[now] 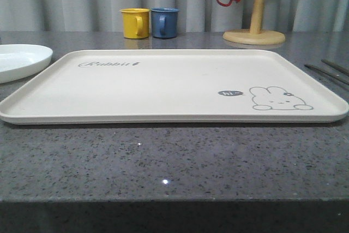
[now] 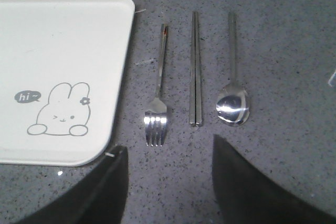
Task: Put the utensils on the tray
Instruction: 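Lower the left gripper to the white plate rim and grasp it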
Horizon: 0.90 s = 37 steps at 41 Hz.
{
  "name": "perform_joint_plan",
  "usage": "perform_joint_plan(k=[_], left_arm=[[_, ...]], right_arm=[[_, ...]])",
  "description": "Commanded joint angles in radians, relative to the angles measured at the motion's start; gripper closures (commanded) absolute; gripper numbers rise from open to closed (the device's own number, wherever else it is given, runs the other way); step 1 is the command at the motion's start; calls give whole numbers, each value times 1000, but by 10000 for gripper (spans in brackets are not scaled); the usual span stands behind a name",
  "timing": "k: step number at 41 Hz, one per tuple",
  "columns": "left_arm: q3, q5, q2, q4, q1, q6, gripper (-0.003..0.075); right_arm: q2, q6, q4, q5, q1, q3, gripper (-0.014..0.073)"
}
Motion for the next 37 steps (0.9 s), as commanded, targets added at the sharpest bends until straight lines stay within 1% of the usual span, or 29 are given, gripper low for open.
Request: perform_joint_plan(k=[1,5,9,12,15,18,21,23,28,37], left_arm=[[-102,28,88,24,4,1,333],[-181,99,187,24,51,1,333],[-246,99,279,-17,138,21,333],[-289,99,341,-149,207,123,333],[-317,82,394,-334,284,247,333],[-337,79,442,-453,333,315,334],[-351,74,489,-513,364,347,334],[-363,67,513,-520,371,351,334],[-383,30,573,-522,371,351,334],[-386,-27,657,-583,371,351,334]], right_arm=[[9,-10,-7,-69,2,-34,191],[9,-10,-7,-69,2,-34,191],[9,-10,-7,-69,2,-34,191],[9,-10,-7,-69,2,-34,191],[9,-10,-7,-69,2,-34,191],[9,-10,-7,-69,2,-34,191],[9,-10,-7,-69,2,-34,191],[9,-10,-7,-69,2,-34,191],[9,-10,-7,-69,2,-34,191],[9,-10,-7,-69,2,-34,191]])
